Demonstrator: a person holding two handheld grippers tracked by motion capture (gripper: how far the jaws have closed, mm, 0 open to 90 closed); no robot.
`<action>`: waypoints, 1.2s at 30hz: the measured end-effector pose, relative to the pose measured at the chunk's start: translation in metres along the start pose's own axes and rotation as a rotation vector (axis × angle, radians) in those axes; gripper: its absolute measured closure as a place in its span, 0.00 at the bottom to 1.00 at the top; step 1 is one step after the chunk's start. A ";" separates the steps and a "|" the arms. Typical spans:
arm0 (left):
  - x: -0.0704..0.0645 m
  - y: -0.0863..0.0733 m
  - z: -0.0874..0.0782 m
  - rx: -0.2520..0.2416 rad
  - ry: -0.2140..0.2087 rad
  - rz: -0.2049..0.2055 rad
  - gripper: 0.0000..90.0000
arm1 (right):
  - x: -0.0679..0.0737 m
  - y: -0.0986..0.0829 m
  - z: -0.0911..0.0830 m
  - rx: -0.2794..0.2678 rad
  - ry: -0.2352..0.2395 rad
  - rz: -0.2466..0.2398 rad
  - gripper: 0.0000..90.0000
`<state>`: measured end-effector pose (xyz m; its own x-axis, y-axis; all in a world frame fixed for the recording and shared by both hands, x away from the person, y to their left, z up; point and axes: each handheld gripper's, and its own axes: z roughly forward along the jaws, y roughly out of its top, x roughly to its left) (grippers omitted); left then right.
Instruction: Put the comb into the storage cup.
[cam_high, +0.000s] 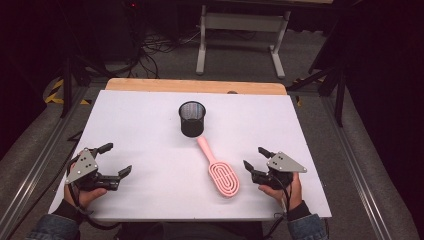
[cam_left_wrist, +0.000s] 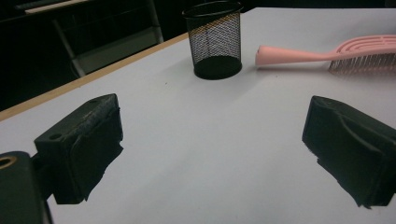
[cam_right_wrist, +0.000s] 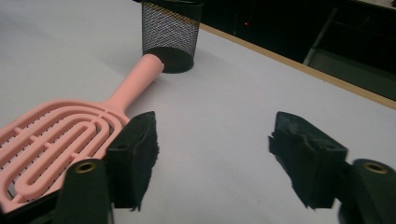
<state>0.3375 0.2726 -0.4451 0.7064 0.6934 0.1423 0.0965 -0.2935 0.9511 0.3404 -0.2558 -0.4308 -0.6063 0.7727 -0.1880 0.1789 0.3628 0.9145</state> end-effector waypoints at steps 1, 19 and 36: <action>0.000 -0.001 0.000 0.001 0.002 -0.003 0.07 | 0.000 0.001 0.001 0.001 0.011 0.000 0.48; -0.001 -0.003 -0.001 0.007 0.003 -0.010 0.08 | 0.002 0.029 0.023 -0.001 0.151 -0.048 0.99; -0.001 -0.004 0.001 0.019 -0.021 -0.006 0.08 | 0.015 0.068 0.105 0.124 0.324 -0.207 1.00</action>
<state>0.3372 0.2725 -0.4494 0.7200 0.6815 0.1309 0.1137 -0.3019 0.9465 0.4252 -0.1647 -0.4089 -0.8485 0.4798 -0.2233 0.1070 0.5689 0.8154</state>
